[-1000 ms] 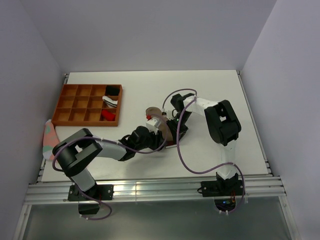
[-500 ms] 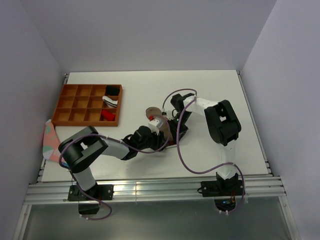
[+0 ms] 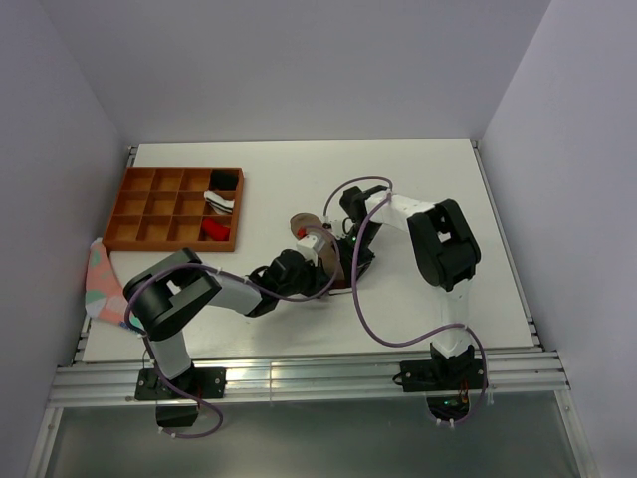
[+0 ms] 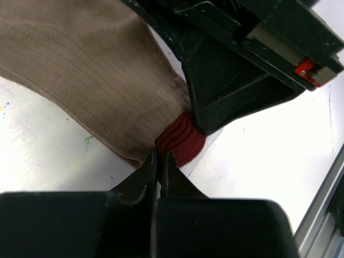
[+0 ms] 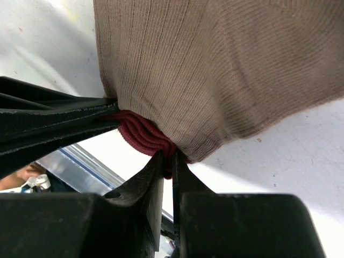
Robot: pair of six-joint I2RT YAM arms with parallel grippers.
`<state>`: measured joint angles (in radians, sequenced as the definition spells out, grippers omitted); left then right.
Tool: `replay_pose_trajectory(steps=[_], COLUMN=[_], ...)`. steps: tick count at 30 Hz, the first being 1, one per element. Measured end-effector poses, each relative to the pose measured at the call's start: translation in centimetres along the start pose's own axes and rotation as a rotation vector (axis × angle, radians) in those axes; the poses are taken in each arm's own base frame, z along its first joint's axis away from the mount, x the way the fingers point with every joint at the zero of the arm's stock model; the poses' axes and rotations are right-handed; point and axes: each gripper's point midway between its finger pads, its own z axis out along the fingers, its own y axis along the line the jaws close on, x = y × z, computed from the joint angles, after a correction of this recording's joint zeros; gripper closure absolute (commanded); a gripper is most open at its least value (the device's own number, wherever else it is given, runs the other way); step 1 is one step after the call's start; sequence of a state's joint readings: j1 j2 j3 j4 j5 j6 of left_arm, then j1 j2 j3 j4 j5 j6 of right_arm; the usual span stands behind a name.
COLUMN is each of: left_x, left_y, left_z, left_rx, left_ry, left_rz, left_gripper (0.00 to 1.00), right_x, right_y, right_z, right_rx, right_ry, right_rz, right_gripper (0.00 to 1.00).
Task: Roll the socks
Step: Roll the sock at the center of the board.
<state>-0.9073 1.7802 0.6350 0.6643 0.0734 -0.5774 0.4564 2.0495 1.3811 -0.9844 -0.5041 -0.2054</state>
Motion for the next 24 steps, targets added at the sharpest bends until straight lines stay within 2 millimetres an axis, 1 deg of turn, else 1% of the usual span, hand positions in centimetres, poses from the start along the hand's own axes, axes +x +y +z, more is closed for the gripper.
replay_pose_trajectory(steps=[1,3,4,7,8,10,13,17,19,24], left_x=[0.0,0.1,0.1,0.2,0.2,0.3,0.3,0.5,0.6,0.7], left_y=[0.0,-0.1,-0.1,-0.1,-0.2,-0.2,-0.3,-0.3,-0.2,0.3], left_z=[0.0,0.1,0.1,0.2,0.2,0.3,0.4,0.2,0.1,-0.4], left_rx=[-0.003,-0.013,-0.018,-0.032,-0.035,-0.045,-0.06,-0.063,-0.061,-0.052], left_ry=[0.001,0.008,0.01,0.025,0.03,0.043,0.063,0.084,0.099,0.154], left_rz=[-0.012,-0.03,-0.041,-0.074,-0.085,-0.107,-0.143,-0.181,-0.203,-0.254], left_gripper=[1.0,1.0,1.0,1.0,1.0,1.0,1.0,1.0,1.0,1.0], right_x=[0.0,0.0,0.0,-0.1,-0.2,-0.5,-1.1,-1.4,-1.4,-1.7], right_y=[0.0,-0.1,-0.1,-0.2,-0.2,-0.4,-0.7,-0.9,-1.1,-2.3], right_z=[-0.1,-0.1,-0.1,-0.4,-0.6,-0.9,-1.3,-2.1,-3.0,-6.4], right_rx=[0.003,0.01,0.015,0.033,0.043,0.065,0.086,0.098,0.102,0.116], right_ry=[-0.002,-0.008,-0.012,-0.036,-0.047,-0.071,-0.105,-0.16,-0.193,-0.327], right_rz=[-0.001,-0.002,-0.003,-0.007,-0.012,-0.022,-0.033,-0.032,-0.024,0.004], right_gripper=[0.85,0.79,0.71,0.63,0.57,0.52,0.49,0.49,0.49,0.51])
